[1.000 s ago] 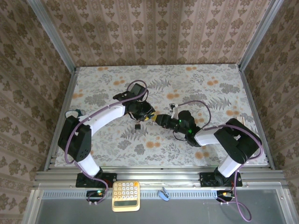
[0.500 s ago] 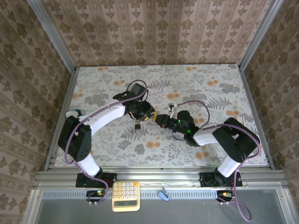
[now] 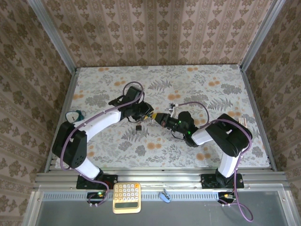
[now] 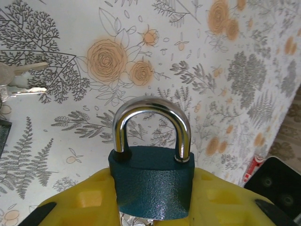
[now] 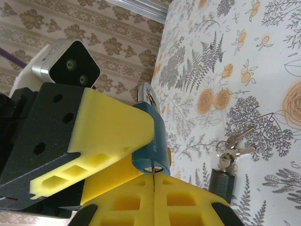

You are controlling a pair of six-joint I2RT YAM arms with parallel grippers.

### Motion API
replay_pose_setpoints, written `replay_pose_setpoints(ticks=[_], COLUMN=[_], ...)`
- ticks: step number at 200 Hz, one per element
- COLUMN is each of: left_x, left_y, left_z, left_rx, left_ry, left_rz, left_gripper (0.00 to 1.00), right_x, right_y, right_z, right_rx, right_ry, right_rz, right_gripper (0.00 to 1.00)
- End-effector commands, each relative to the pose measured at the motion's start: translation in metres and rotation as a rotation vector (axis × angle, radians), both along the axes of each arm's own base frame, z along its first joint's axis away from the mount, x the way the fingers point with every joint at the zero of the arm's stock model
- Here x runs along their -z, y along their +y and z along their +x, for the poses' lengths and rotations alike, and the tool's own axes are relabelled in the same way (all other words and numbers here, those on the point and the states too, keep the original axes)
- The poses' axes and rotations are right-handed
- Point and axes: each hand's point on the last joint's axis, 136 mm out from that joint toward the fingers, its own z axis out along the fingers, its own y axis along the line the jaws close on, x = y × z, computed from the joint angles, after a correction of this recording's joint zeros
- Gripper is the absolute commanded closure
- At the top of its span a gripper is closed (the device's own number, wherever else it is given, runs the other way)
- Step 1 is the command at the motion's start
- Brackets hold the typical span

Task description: Unlock with the key

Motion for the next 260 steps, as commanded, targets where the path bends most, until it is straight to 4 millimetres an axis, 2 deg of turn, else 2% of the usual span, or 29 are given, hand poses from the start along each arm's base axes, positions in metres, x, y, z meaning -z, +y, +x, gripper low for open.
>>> replay_pose_setpoints(ticks=[1,31,80,112,148,169,199,216,256,260], left_x=[-0.048,-0.075,-0.112,-0.131,-0.139,-0.128,-0.102,-0.085,-0.053,-0.052], left_y=[-0.027,-0.035,-0.039,-0.039,-0.035,-0.028,-0.015,-0.006,0.009,0.009], left_z=[-0.004,0.001,-0.004,-0.007,-0.010,-0.009,-0.007,-0.006,-0.009,-0.008], left_rx=[0.083,0.115,0.171,0.185,0.187,0.163,0.105,0.068,0.035,0.034], left_ry=[-0.085,-0.193,-0.318,-0.380,-0.409,-0.375,-0.282,-0.215,-0.102,-0.102], left_rz=[-0.203,-0.328,-0.463,-0.541,-0.576,-0.526,-0.412,-0.353,-0.207,-0.202], left_gripper=[0.79,0.79,0.79,0.80,0.80,0.79,0.76,0.75,0.75,0.75], right_x=[-0.006,-0.010,-0.016,-0.019,-0.023,-0.020,-0.009,-0.004,0.003,-0.005], right_y=[0.002,0.003,0.003,0.003,0.003,0.001,-0.007,-0.012,-0.036,-0.039], right_z=[0.005,0.005,0.005,0.003,0.003,0.002,-0.003,-0.009,-0.034,-0.036], right_rx=[-0.001,-0.025,-0.038,-0.043,-0.049,-0.043,-0.037,-0.040,-0.059,-0.054], right_ry=[0.025,0.064,0.098,0.124,0.148,0.144,0.126,0.106,0.015,-0.016], right_rz=[0.057,0.116,0.158,0.182,0.206,0.179,0.061,-0.051,-0.400,-0.414], right_gripper=[1.00,1.00,1.00,1.00,1.00,1.00,0.80,0.70,0.60,0.60])
